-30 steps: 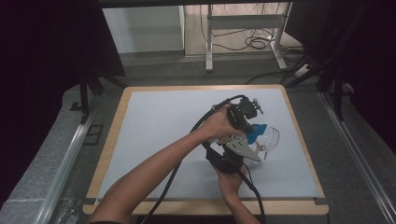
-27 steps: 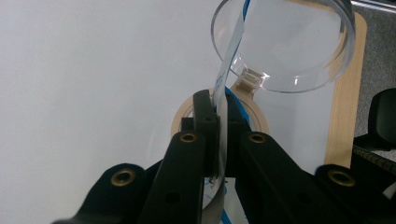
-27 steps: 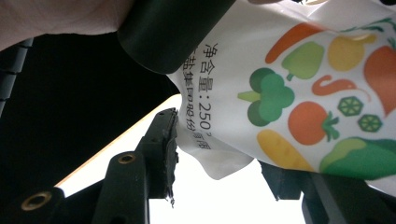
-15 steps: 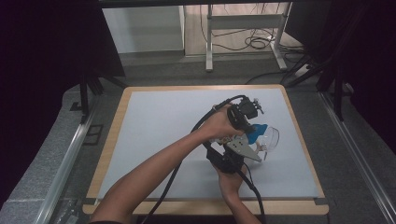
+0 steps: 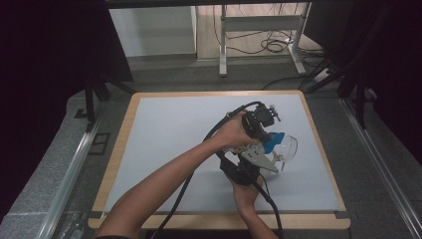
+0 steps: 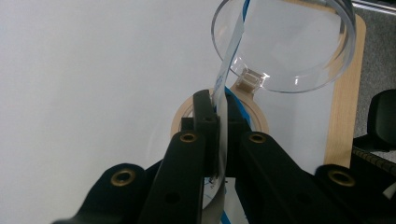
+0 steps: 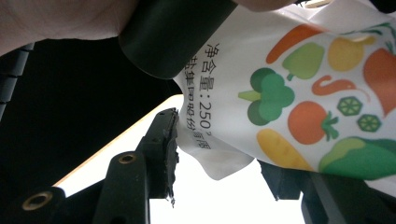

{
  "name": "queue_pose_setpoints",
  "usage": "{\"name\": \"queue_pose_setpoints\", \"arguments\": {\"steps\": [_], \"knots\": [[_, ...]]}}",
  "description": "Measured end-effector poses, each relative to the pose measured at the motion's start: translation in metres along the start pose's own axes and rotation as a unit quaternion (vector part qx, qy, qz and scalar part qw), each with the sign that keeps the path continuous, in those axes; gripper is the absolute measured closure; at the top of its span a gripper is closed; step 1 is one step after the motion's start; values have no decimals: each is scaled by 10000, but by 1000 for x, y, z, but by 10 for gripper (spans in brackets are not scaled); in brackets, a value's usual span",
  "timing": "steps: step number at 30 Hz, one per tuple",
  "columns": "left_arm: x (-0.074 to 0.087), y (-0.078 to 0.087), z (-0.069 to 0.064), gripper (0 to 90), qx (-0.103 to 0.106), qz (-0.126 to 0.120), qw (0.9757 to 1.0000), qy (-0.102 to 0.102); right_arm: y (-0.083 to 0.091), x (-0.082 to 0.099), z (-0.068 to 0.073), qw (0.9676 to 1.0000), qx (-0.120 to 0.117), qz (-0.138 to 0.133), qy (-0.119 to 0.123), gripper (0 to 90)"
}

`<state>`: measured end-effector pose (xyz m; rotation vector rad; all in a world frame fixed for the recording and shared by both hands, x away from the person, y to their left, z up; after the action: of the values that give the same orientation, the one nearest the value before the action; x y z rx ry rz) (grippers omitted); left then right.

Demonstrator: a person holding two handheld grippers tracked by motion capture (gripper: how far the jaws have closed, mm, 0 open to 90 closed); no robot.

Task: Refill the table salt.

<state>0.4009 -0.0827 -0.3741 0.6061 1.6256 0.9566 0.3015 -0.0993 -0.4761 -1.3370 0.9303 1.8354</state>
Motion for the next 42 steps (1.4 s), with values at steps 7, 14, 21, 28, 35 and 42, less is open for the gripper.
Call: {"name": "queue_pose_setpoints", "arguments": {"steps": [7, 14, 21, 28, 35, 42], "knots": [[0, 0, 0, 898, 2, 5, 10000, -1, 0, 0, 0, 10000, 4, -6, -9, 518], [0, 0, 0, 898, -1, 7, 10000, 1, 0, 0, 0, 10000, 12, -16, -7, 519], [0, 1, 0, 899, -8, 7, 10000, 2, 0, -1, 1, 10000, 12, -23, -14, 519], [0, 1, 1, 898, -5, -2, 10000, 4, -1, -1, 1, 10000, 15, -33, -8, 520], [0, 1, 1, 898, -6, 15, 10000, -11, -1, -2, 1, 10000, 24, -48, -25, 520], [0, 0, 1, 898, -5, 20, 10000, -20, -2, -2, 1, 10000, 45, -69, -35, 521]]}}
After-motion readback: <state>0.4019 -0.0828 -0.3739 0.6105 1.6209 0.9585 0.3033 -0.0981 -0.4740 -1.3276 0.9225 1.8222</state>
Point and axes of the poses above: each handheld gripper's, and its own axes: y roughly backward along the jaws, x roughly out of its underside, z roughly to its left, the point moved 1 cm from there along -y, roughly forward along the jaws, and after that the axes turned 4 degrees about x, right-handed, at the moved point
